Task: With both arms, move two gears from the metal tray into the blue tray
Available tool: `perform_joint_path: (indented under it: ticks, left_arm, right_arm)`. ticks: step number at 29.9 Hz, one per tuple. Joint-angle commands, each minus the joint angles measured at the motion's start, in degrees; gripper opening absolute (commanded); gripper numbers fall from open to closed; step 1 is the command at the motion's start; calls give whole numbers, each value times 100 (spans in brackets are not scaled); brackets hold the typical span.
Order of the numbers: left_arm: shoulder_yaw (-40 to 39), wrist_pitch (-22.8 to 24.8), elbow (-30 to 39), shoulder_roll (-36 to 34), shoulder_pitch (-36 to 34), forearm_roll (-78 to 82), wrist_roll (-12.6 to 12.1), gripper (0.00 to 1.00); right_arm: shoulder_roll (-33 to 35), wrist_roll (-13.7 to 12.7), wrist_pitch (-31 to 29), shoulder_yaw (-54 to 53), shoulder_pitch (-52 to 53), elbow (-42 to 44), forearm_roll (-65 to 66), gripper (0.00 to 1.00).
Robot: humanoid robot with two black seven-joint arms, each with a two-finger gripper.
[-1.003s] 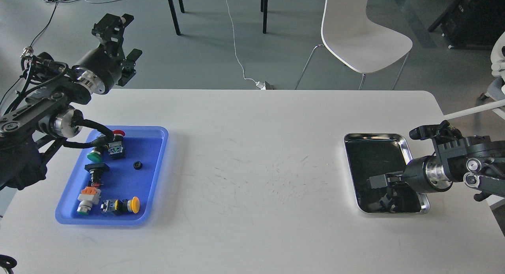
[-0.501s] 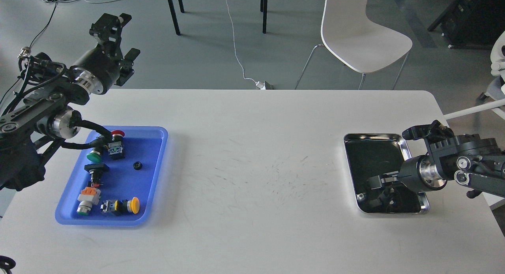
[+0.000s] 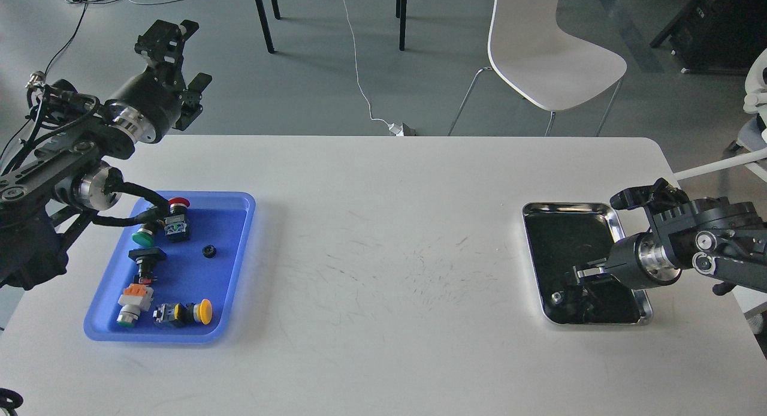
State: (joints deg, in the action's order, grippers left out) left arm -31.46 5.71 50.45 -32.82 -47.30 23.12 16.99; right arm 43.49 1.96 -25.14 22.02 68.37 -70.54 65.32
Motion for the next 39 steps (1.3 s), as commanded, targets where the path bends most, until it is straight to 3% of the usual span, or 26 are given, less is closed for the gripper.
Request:
perform_joint_path:
  ticks: [1,9,14,18,28,31,36,39]
  left_arm:
    - [0,0,0,12,-7,0,-2,98]
    - [9,0,0,21,2,0,-2,98]
    - [9,0,0,21,-7,9,-2,98]
    - [0,-17,0,21,-16,9,-2,97]
    - [0,-70,0,21,-16,0,-2,98]
    - [-9,-70,0,21,-16,0,-2,98]
    - [-9,-70,0,21,-16,0,6,98]
    - [-61,-70,0,30,-16,0,6,97]
  right_arm:
    - [151,-2,-97,-22,360,-187,-81,2]
    - [380,24,-71,-84,1547,-1268,-1598,2]
    - [-620,182,683,-93,1548,-1243,-2647,2]
    - [-1770,393,1423,-49,1293,-613,-2735,2]
    - [-4004,454,2127,-93,432,971,-2744,2]
    - [-4330,612,2206,-163,177,1191,-2753,2]
    - [-4349,657,2408,-260,-333,1700,-2744,2]
    - [-4349,814,2557,-260,-526,2025,-2727,2]
